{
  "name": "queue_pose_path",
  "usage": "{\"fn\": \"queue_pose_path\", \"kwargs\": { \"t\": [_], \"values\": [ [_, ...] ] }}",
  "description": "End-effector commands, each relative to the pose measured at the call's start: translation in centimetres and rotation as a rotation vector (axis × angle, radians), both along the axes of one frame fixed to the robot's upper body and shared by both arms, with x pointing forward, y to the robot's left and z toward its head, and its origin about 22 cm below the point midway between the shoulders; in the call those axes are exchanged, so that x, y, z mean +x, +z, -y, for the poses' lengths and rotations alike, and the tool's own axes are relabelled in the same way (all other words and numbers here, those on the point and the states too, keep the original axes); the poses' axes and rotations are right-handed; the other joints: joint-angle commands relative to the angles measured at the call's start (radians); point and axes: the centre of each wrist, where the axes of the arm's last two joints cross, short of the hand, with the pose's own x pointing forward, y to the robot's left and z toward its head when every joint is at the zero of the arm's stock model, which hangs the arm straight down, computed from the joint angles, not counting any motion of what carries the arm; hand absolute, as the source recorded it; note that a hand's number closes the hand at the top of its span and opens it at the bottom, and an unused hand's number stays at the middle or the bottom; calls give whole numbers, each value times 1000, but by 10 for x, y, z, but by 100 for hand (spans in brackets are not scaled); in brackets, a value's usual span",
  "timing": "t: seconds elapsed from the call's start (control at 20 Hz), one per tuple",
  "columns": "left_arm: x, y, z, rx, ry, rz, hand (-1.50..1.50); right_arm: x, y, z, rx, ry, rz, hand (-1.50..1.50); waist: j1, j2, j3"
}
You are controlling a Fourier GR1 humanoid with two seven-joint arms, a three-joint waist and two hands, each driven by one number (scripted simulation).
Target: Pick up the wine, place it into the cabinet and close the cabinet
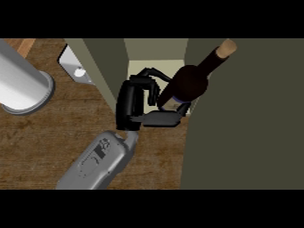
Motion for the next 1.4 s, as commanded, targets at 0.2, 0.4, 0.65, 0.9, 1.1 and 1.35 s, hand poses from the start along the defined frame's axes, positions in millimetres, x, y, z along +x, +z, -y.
{"fn": "queue_pose_path", "kwargs": {
  "t": [0.2,0.4,0.65,0.9,1.1,1.35],
  "values": [
    [6,-25,1,102,39,32,150,-29,11,3,35,40,28,-150,1,-1,0],
    [19,-36,-7,95,76,17,150,-15,7,15,36,57,24,-150,-5,1,0],
    [28,-41,-25,64,96,7,150,-18,8,-6,49,24,35,-150,3,0,0],
    [45,-28,-35,24,126,12,150,-24,13,-1,20,50,38,-150,3,0,0],
    [64,-38,-30,46,113,-16,150,-12,0,1,40,38,18,-150,-7,3,0],
    [63,-41,-30,43,93,-48,150,-21,6,-3,48,57,31,-150,-3,1,0]
  ]
}}
